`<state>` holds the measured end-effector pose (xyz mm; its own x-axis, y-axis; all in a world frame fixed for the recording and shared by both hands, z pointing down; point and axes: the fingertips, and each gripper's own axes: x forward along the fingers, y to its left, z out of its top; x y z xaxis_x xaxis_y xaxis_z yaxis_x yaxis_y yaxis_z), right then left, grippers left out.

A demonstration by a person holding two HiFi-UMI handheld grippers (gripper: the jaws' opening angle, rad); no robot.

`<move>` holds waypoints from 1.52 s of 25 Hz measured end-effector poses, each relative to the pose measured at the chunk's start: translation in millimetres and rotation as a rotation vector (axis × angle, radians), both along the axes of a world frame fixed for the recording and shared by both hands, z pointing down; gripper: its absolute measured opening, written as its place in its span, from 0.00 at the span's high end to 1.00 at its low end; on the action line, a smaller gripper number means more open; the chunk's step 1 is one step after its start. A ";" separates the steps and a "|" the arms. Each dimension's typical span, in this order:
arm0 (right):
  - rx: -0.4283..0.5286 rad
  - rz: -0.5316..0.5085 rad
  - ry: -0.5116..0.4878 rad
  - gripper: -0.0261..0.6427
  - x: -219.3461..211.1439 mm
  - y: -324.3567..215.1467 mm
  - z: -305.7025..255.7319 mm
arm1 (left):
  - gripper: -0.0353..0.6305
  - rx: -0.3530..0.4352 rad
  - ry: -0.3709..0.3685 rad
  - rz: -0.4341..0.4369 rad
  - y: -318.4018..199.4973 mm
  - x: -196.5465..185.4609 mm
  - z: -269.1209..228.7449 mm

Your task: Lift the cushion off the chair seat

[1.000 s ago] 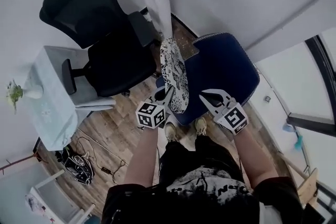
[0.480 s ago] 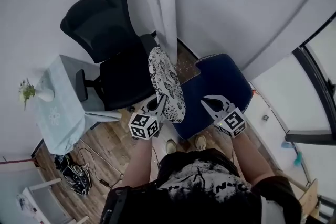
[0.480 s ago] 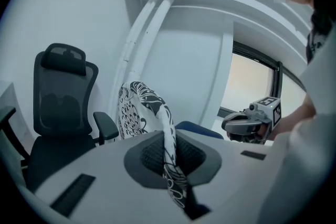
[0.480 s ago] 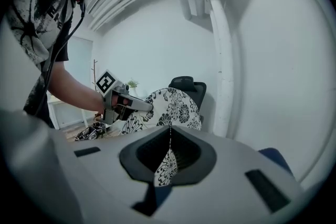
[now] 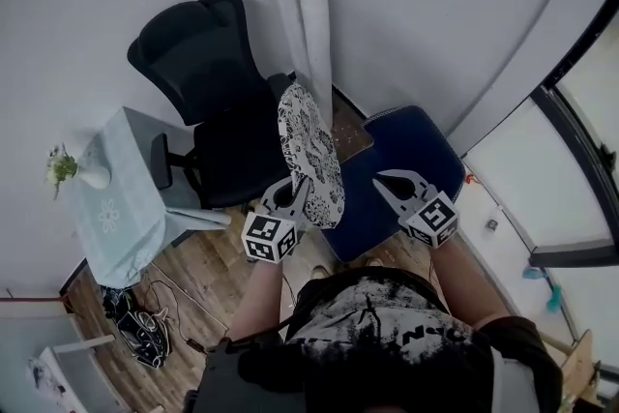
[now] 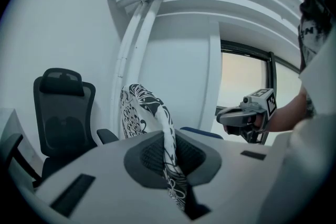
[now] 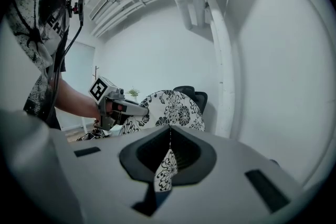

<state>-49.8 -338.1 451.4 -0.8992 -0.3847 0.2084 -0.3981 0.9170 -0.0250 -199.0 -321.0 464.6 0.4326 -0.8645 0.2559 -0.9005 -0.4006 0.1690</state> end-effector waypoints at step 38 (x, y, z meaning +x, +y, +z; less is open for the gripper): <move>0.016 0.006 -0.025 0.94 3.9 25.5 -14.2 | 0.91 0.042 -0.079 -0.006 40.9 4.1 -8.6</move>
<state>-45.9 -312.7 437.2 -0.9015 -0.3937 0.1796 -0.4035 0.9148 -0.0202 -194.9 -280.1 455.9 0.4073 -0.8778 0.2523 -0.9128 -0.4005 0.0802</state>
